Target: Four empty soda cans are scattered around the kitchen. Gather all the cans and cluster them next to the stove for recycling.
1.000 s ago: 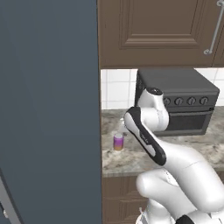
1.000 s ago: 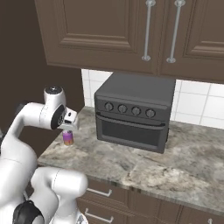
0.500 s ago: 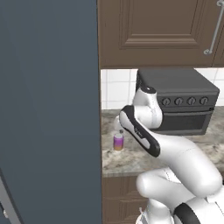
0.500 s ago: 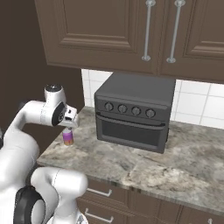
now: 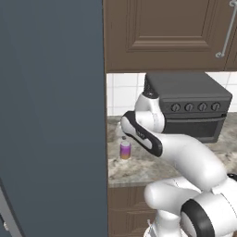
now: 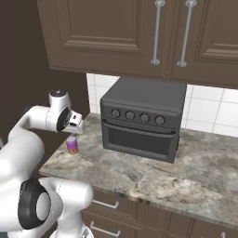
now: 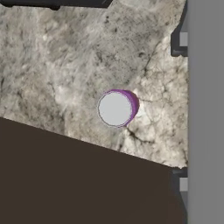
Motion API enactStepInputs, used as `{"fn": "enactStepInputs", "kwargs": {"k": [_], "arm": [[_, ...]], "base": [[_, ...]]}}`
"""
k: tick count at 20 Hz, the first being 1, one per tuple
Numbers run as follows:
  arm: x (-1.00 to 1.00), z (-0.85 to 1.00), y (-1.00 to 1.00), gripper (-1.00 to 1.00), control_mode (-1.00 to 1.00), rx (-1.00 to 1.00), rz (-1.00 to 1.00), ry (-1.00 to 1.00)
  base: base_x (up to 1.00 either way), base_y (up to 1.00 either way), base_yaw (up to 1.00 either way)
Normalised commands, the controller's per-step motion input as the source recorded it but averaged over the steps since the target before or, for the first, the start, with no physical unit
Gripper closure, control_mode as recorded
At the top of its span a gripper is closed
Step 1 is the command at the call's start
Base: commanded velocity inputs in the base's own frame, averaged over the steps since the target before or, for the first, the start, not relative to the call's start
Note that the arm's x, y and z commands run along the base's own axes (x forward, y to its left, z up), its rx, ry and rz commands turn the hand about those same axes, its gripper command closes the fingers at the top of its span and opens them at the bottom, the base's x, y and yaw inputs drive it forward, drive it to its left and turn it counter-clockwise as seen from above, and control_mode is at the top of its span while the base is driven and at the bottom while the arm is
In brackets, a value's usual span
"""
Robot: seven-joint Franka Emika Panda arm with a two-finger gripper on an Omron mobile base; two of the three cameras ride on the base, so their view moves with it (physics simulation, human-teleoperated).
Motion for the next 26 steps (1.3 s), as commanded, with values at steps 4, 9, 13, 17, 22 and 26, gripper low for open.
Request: {"fn": "enactStepInputs", "kwargs": {"k": [4,9,13,17,22,26], "arm": [[0.27,-0.19,0.0,-1.0,-1.0,-0.01,0.0,0.0],[0.33,-0.12,0.0,-1.0,-1.0,-0.01,0.0,0.0],[0.15,-0.06,0.01,-1.0,-1.0,0.0,0.0,0.0],[0.01,-0.28,0.0,-1.0,-1.0,0.0,0.0,0.0],[0.0,-0.43,0.03,-1.0,-1.0,0.0,0.0,0.0],[0.04,-0.28,0.04,-1.0,-1.0,0.0,0.0,0.0]], "base": [[0.0,0.0,0.0],[0.0,0.0,0.0],[0.0,0.0,0.0],[0.0,0.0,0.0],[0.0,0.0,0.0],[0.0,0.0,0.0]]}}
